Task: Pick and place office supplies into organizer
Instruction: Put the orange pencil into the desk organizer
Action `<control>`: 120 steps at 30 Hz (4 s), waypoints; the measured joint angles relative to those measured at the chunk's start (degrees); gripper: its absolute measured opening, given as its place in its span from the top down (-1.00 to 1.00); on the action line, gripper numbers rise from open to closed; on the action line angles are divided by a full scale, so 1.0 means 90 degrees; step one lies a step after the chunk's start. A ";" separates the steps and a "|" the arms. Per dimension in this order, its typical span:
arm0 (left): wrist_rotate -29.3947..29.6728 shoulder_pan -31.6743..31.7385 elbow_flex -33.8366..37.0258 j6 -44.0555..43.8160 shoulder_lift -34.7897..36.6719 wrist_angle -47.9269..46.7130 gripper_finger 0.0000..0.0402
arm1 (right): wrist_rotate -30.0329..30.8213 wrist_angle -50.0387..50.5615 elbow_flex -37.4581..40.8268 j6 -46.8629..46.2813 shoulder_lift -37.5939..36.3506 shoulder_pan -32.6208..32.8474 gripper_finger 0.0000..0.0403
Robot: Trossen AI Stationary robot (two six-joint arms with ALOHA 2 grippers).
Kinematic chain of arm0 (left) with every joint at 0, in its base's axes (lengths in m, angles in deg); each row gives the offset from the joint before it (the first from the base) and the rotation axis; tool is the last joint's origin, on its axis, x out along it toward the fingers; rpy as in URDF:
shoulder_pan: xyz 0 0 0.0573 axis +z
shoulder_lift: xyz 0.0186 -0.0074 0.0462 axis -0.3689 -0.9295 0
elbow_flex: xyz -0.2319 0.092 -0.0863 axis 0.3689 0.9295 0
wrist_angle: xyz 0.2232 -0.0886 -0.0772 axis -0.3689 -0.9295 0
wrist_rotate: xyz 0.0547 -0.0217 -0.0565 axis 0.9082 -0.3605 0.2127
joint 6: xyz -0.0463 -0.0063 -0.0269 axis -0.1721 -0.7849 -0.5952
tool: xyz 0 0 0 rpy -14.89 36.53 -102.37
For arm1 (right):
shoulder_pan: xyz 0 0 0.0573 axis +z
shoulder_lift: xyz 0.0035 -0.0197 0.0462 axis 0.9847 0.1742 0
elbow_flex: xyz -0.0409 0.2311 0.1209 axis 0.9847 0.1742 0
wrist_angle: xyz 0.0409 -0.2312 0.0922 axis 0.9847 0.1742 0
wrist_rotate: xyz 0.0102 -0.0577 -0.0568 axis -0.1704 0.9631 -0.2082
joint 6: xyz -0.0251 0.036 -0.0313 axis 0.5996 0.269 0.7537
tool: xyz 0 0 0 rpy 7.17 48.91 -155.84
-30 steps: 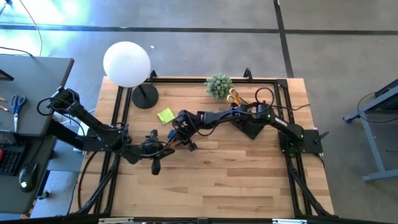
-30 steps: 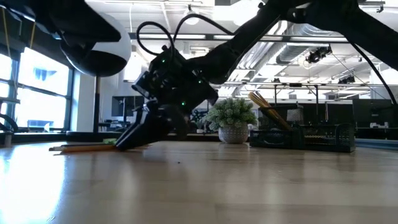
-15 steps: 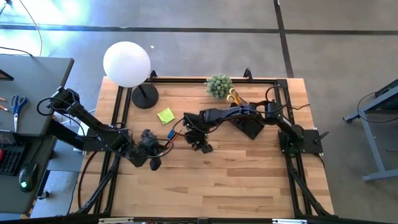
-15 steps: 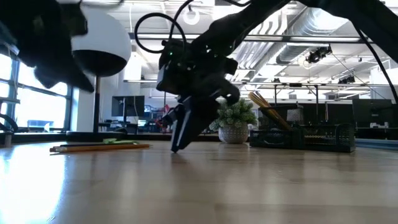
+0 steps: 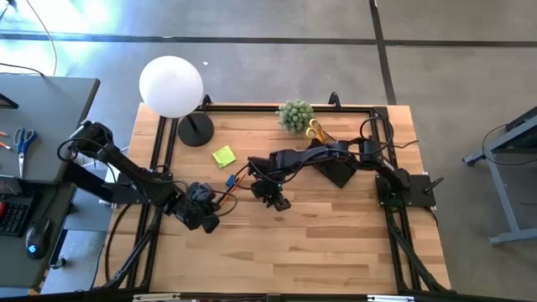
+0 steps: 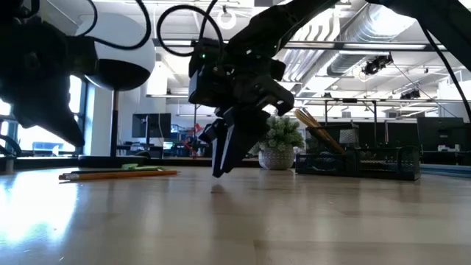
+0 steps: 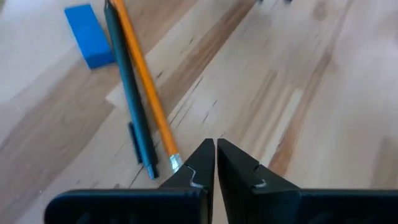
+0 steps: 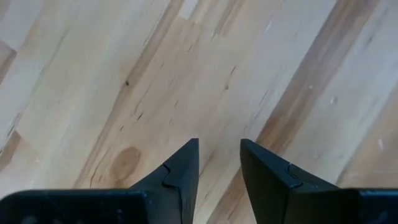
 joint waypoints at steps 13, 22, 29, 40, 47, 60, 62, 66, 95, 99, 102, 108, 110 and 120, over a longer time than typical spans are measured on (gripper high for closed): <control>0.0060 0.0001 0.0002 -0.0337 -0.0524 0.0171 0.40 | 0.0491 0.0027 0.0000 0.0018 -0.0579 0.0005 0.44; -0.0014 0.0001 0.0002 -0.0379 -0.1178 0.0537 0.46 | 0.0772 0.0119 -0.0007 0.0147 -0.1190 0.0028 0.44; -0.0021 0.0001 0.0001 -0.0496 -0.1229 0.0541 0.50 | 0.0775 0.0222 -0.0012 0.0177 -0.1359 0.0025 0.44; -0.0074 0.0001 -0.0003 -0.0474 -0.1229 0.0536 0.62 | 0.0801 0.0462 -0.0012 0.0189 -0.1419 0.0045 0.44; 0.0327 0.0001 -0.0499 0.0184 -0.1197 0.0311 0.69 | 0.0865 0.0375 -0.0012 0.0199 -0.1590 0.0051 0.44; 0.0363 0.0001 -0.0938 -0.0985 -0.1340 -0.1515 0.48 | 0.0891 0.0438 -0.0012 0.0194 -0.1618 0.0050 0.44; 0.0356 0.0001 -0.0947 -0.0982 -0.1463 -0.1378 0.44 | 0.0891 0.0438 -0.0012 0.0194 -0.1618 0.0050 0.44; 0.0234 0.0001 -0.0943 -0.0948 -0.1644 -0.1354 0.37 | 0.0891 0.0394 -0.0012 0.0194 -0.1618 0.0050 0.44; 0.0056 0.0000 -0.0940 -0.0937 -0.1854 -0.1462 0.89 | 0.1098 0.0438 -0.0012 0.0150 -0.1618 0.0047 0.44; 0.0147 0.0001 -0.0957 -0.0855 -0.1983 -0.1315 0.90 | 0.1092 0.0439 -0.0012 0.0150 -0.1618 0.0047 0.44; 0.0192 0.0000 -0.0958 -0.0816 -0.2053 -0.1302 0.85 | 0.1087 0.0441 -0.0012 0.0150 -0.1618 0.0047 0.44; 0.0346 0.0001 -0.1108 -0.0203 -0.2027 -0.1379 0.87 | 0.1085 0.0462 -0.0012 0.0182 -0.1618 0.0047 0.44; 0.0545 0.0001 -0.1278 0.0140 -0.2009 -0.1333 0.92 | 0.1160 0.0646 -0.0012 0.0241 -0.1653 0.0047 0.44; 0.0852 0.0001 -0.1662 0.1372 -0.2004 -0.0902 0.94 | 0.1572 0.1770 -0.0012 -0.0004 -0.2490 -0.0074 0.44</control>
